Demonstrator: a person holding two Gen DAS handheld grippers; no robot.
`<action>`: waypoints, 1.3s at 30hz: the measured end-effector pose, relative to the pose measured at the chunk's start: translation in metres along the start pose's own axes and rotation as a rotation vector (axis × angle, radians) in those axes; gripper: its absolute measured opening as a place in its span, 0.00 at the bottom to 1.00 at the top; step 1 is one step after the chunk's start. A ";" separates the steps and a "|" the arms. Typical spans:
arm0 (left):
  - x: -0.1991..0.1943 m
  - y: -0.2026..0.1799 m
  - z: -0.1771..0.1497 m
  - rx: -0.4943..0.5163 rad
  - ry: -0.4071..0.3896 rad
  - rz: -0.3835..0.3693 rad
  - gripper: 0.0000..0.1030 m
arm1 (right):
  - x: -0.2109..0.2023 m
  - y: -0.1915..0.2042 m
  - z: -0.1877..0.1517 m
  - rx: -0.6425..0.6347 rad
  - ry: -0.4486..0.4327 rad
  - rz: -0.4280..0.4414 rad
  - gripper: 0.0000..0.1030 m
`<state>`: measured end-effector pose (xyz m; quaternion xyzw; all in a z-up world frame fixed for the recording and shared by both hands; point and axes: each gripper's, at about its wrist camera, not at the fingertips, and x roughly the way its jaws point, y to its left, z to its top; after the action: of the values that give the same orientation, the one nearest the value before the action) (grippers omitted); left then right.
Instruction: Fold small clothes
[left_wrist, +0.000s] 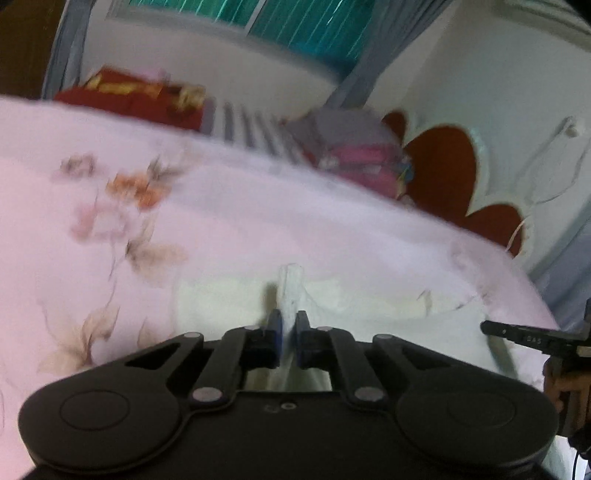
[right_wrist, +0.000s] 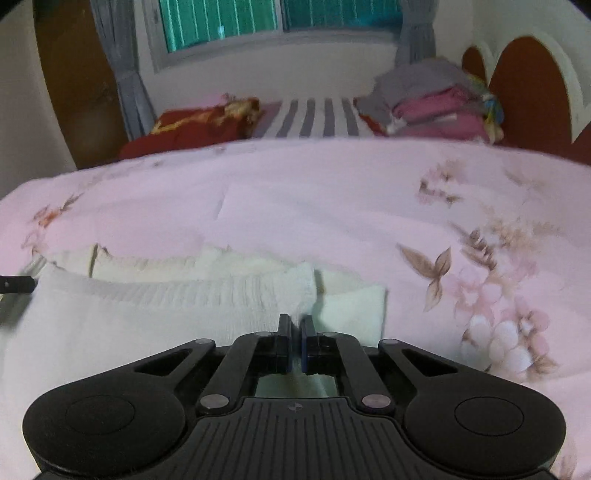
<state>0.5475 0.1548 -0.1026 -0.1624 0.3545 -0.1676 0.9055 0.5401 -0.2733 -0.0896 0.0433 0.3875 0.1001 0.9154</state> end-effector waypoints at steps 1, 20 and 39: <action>0.000 -0.002 0.002 0.011 -0.012 -0.003 0.06 | -0.007 -0.004 0.000 0.023 -0.036 -0.005 0.02; 0.017 -0.116 -0.045 0.384 0.028 0.004 0.66 | -0.027 0.066 -0.021 -0.130 -0.095 0.184 0.53; -0.003 -0.112 -0.054 0.248 -0.052 0.080 0.71 | -0.026 0.066 -0.023 -0.108 -0.081 0.112 0.52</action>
<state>0.4862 0.0467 -0.0922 -0.0392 0.3134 -0.1697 0.9335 0.4961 -0.2146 -0.0767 0.0194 0.3411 0.1699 0.9244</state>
